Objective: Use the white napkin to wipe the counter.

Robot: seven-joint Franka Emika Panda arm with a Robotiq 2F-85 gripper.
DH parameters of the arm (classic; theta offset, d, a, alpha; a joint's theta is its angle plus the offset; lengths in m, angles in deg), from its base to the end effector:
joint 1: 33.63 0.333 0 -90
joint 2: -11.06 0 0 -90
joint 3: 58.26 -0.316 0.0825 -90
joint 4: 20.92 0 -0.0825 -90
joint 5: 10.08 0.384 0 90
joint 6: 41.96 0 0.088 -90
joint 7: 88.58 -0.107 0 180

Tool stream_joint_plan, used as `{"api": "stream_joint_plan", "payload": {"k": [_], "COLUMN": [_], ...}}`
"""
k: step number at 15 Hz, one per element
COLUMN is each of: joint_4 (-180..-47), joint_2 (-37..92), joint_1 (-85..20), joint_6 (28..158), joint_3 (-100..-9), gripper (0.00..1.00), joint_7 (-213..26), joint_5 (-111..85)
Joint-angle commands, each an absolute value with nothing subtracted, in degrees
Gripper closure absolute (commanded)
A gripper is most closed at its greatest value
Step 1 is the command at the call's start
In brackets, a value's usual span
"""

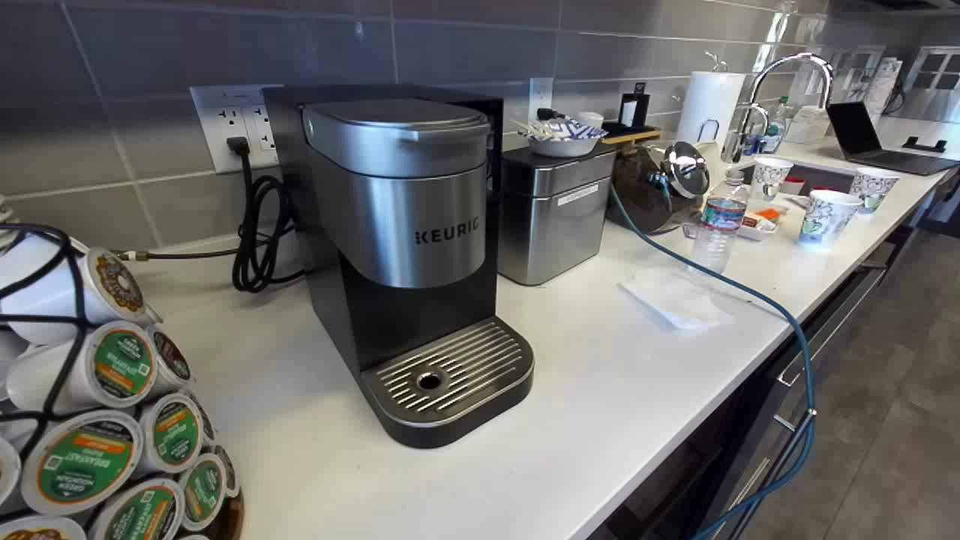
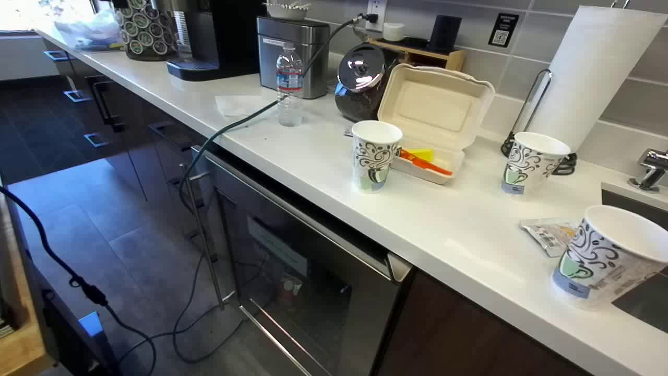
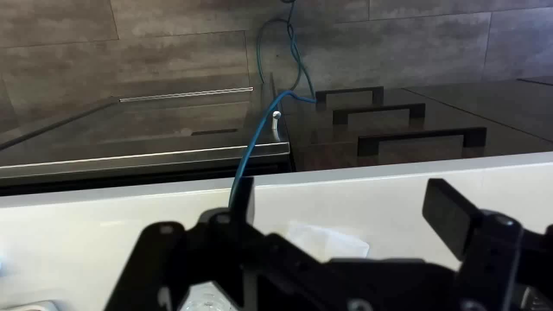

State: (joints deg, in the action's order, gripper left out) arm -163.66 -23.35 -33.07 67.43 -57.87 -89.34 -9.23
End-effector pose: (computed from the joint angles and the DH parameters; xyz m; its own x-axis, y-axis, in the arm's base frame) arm 0.3699 0.0020 0.4925 0.9997 -0.0141 0.0182 -0.0138 -0.9997 -0.0182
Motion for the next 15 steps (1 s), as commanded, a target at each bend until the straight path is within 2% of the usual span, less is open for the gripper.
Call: {"api": "stream_joint_plan", "payload": {"k": [1, 13, 15], "joint_4": [-163.54, -163.52, -163.51], "joint_2": [-23.32, -23.32, -20.70], "joint_1": [-33.29, -33.29, -33.05], "joint_6": [67.28, 67.28, 71.00], "joint_3": [-58.04, -58.04, -58.84], "gripper": [0.00, 0.00, 0.00], "joint_7": [-89.23, -89.23, -90.46], "joint_5": [-9.13, -9.13, -8.86]}}
